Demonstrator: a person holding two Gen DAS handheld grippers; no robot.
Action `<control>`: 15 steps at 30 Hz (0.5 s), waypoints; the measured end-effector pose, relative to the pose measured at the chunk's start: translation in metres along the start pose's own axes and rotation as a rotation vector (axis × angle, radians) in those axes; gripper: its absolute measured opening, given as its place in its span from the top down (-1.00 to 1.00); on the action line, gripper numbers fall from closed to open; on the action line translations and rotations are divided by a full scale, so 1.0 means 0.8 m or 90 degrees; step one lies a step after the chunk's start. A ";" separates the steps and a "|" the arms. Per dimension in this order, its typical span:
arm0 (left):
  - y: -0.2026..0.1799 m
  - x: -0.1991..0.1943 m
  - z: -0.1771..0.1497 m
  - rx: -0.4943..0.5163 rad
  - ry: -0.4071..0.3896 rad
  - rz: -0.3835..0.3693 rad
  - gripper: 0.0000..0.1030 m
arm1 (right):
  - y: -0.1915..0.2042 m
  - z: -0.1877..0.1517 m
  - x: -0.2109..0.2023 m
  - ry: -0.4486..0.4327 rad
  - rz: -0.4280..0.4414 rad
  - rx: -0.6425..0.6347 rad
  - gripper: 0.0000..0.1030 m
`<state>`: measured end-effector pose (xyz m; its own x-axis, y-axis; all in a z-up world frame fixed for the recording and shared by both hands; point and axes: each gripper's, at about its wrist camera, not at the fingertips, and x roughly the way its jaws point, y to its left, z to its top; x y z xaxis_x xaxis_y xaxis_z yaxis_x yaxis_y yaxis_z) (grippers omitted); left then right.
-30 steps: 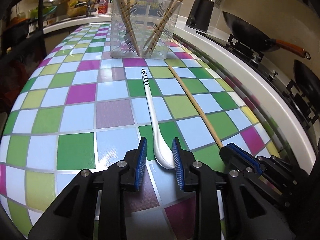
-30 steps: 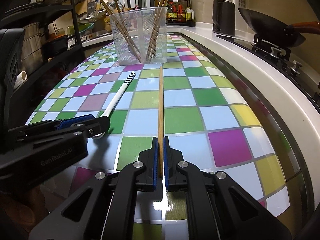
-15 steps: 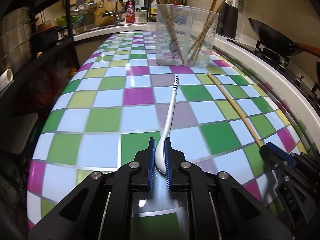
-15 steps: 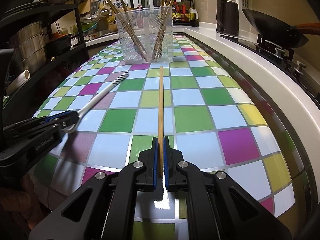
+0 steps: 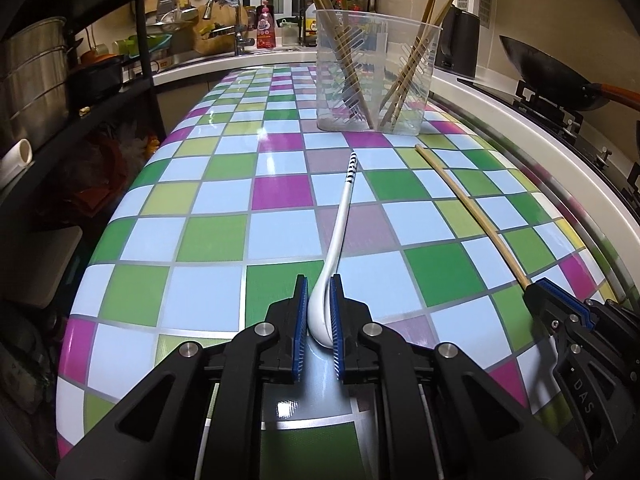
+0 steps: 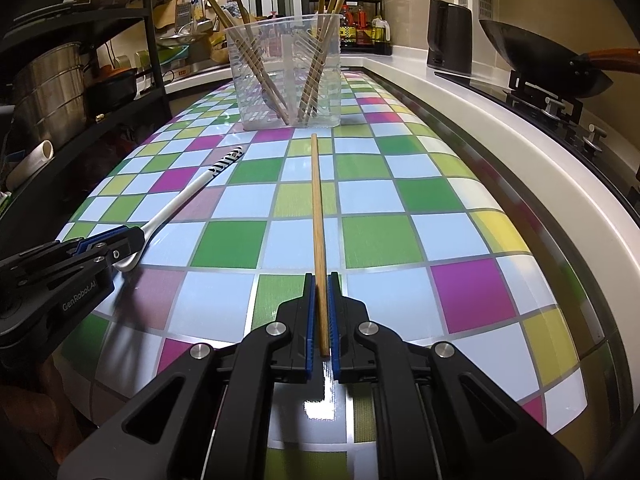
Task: Organize utensils
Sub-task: 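Hold the spoon in the left tool and chopstick in the right tool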
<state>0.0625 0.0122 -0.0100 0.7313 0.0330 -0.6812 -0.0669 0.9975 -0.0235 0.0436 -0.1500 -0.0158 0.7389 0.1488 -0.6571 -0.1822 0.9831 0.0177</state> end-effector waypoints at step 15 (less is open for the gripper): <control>0.005 -0.006 -0.008 -0.019 -0.008 0.031 0.80 | -0.003 0.000 -0.001 -0.002 -0.024 0.010 0.87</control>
<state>0.0546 0.0155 -0.0118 0.7357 0.0823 -0.6723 -0.1226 0.9924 -0.0126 0.0438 -0.1521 -0.0152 0.7467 0.1116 -0.6558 -0.1436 0.9896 0.0050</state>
